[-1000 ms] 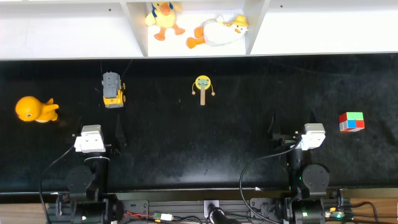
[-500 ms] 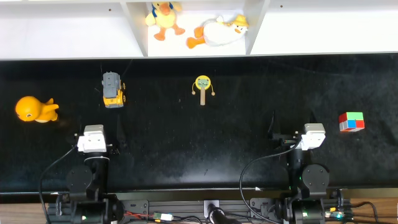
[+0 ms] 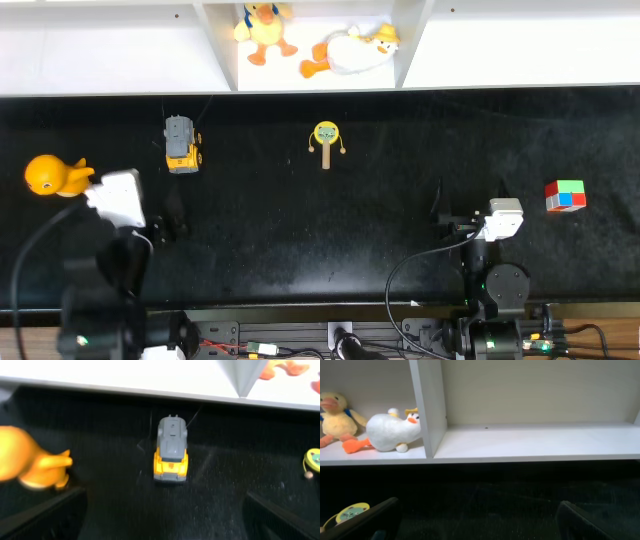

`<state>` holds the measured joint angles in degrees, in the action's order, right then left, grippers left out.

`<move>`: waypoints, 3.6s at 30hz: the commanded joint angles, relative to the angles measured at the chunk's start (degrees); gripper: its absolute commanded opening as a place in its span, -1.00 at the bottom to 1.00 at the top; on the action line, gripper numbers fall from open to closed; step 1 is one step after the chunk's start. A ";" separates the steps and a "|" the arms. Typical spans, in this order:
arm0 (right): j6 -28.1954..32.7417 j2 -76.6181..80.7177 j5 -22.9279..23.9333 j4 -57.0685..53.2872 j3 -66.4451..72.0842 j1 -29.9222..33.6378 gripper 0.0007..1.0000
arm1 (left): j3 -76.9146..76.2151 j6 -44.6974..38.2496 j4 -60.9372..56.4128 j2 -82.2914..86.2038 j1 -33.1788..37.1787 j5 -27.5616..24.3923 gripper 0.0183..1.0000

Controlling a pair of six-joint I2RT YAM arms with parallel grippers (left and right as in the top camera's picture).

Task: Store Toys

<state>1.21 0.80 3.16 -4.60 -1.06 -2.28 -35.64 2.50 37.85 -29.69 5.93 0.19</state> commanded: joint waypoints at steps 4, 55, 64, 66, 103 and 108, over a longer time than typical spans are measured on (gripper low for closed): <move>-0.42 -0.57 -0.42 0.22 0.79 0.07 0.99 | -19.80 -3.74 14.95 -21.55 8.17 -8.79 0.99; -0.42 -0.57 -0.39 0.22 0.79 0.07 0.99 | -22.99 -47.67 6.58 -42.51 50.27 -27.47 0.88; -0.42 -0.57 -0.42 0.22 0.79 0.07 0.99 | -22.99 -47.01 1.70 -48.85 50.27 -27.10 0.90; -0.42 -0.57 -0.42 0.22 0.79 0.07 0.99 | -22.99 -47.01 0.83 -49.86 50.25 -27.12 0.90; -0.39 -0.57 -0.42 0.22 0.79 0.07 0.99 | -22.99 -45.51 -7.21 -56.46 47.56 -29.22 0.88; -0.39 -0.57 -0.42 0.22 0.81 0.07 0.99 | -22.99 -45.53 -7.78 -57.55 47.56 -31.26 0.54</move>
<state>1.26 0.80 3.16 -4.69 -1.06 -2.28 -57.43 -43.57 30.57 -86.32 53.60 -28.27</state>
